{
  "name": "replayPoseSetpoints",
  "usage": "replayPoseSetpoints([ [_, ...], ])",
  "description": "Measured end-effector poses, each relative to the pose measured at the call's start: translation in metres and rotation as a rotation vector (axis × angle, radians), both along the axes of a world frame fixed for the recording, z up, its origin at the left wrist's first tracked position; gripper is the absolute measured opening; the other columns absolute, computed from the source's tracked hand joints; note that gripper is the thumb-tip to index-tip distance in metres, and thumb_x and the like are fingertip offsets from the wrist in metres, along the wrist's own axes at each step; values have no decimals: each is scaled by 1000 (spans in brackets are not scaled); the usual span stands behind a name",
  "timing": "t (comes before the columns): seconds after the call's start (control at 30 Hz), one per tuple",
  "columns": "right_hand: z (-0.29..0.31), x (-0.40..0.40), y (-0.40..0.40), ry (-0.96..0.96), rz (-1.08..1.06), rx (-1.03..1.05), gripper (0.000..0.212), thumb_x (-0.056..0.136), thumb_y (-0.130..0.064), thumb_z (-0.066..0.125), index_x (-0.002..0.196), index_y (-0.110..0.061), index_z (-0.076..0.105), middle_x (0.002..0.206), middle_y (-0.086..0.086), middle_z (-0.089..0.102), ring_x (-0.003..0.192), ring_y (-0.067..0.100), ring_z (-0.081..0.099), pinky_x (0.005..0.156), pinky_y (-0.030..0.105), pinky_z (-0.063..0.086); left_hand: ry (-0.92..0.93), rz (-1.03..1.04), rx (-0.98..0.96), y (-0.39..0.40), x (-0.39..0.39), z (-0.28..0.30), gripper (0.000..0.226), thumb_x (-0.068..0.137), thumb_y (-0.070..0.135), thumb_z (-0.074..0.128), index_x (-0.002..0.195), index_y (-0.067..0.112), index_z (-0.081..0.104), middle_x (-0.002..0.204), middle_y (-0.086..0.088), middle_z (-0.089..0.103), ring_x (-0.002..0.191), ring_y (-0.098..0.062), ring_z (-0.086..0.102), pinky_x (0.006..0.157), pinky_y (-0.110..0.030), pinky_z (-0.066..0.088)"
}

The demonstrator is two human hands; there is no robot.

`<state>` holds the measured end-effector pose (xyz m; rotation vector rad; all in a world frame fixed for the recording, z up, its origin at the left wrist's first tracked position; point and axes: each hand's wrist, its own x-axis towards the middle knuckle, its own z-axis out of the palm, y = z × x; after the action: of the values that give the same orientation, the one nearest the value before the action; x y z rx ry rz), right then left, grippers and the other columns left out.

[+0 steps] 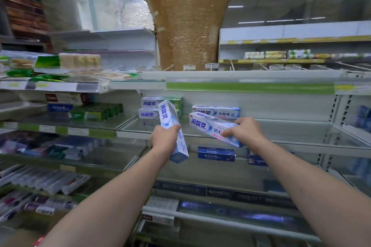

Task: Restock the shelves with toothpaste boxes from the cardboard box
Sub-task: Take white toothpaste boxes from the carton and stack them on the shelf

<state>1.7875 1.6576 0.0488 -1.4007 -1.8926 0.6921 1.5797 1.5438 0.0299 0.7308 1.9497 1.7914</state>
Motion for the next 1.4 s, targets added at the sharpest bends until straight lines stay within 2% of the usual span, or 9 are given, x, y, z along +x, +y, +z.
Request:
replayPoseSetpoints([
  [0.13,3,-13,20,-64,9,32,60,56,-38,89,110,-17,72,95,1,69,87,21,64,72,30,50,-2,-9,10,30,-16,6,39,81,35,75,112,14,65,107,-8,69,92,-29,68,85,-38,56],
  [0.23,4,-25,31,-69,17,28,61,59,-37,91,113,-16,71,100,0,66,93,20,61,81,30,51,-6,-30,14,47,-27,9,38,81,36,75,110,14,63,109,-8,67,92,-28,68,85,-38,56],
  [0.37,1,-34,47,-70,29,11,44,60,-35,91,98,-23,71,101,0,71,89,17,64,80,30,53,6,-45,15,65,-42,10,32,86,34,73,109,14,62,107,-7,65,87,-26,66,74,-34,51],
  [0.5,-1,-35,72,-22,-5,-18,60,65,-29,91,119,-17,68,119,4,65,100,20,62,87,25,46,-4,-10,29,79,-51,13,37,87,34,72,116,12,66,106,-9,65,88,-28,63,75,-33,46],
  [0.57,-5,-33,88,23,-25,-22,60,64,-27,93,117,-21,65,129,6,58,103,20,57,94,28,44,-13,-10,29,88,-52,15,35,88,35,72,115,13,65,105,-8,66,81,-24,63,71,-33,48],
  [0.67,-11,-27,109,40,-5,12,56,65,-24,92,114,-17,66,124,9,58,104,22,55,97,30,43,-92,-22,61,101,-51,16,29,89,32,74,107,14,63,101,-6,67,75,-22,66,66,-35,55],
  [0.87,-21,-32,138,-41,-12,128,58,69,-30,89,120,-14,69,125,11,64,114,26,59,97,29,43,-152,16,52,122,-48,16,35,82,36,77,107,15,65,105,-10,72,83,-32,72,82,-47,62],
  [1.1,-27,-27,160,-135,-17,244,58,73,-38,83,124,-16,68,123,15,56,117,31,53,103,32,37,-144,35,58,132,-46,18,29,82,34,78,101,15,66,103,-10,72,81,-31,72,84,-46,61],
  [1.4,-33,-29,180,-155,14,239,61,79,-39,79,134,-18,62,134,12,56,125,29,52,104,30,36,-143,24,72,138,-48,16,27,81,34,78,98,17,66,102,-11,73,82,-32,73,85,-46,61],
])
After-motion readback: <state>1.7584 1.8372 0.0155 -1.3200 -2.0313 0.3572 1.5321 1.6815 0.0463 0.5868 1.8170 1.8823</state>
